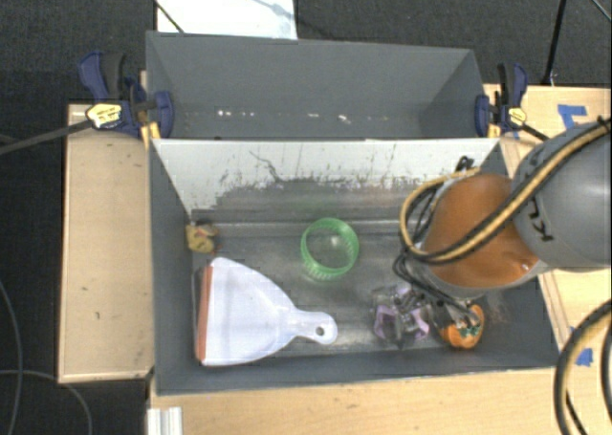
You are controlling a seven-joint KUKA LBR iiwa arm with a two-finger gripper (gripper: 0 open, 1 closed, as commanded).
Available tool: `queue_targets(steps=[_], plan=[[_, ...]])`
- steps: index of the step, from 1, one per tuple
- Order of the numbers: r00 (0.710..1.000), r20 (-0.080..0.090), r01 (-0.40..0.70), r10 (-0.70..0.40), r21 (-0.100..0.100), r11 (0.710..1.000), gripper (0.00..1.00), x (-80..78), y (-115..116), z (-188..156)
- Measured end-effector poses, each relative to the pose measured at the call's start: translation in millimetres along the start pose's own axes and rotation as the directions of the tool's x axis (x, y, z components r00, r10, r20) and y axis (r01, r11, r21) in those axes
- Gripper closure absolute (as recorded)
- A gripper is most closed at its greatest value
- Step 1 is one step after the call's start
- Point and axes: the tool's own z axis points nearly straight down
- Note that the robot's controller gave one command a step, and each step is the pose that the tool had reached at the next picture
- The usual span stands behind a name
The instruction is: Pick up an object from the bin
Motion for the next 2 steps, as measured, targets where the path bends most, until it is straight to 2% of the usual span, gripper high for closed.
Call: queue_targets(steps=[2], plan=[[1.0, -0.004, 0.001, -0.001, -0.002, 1.0, 1.0, 1.4, 0.5, -5.0]])
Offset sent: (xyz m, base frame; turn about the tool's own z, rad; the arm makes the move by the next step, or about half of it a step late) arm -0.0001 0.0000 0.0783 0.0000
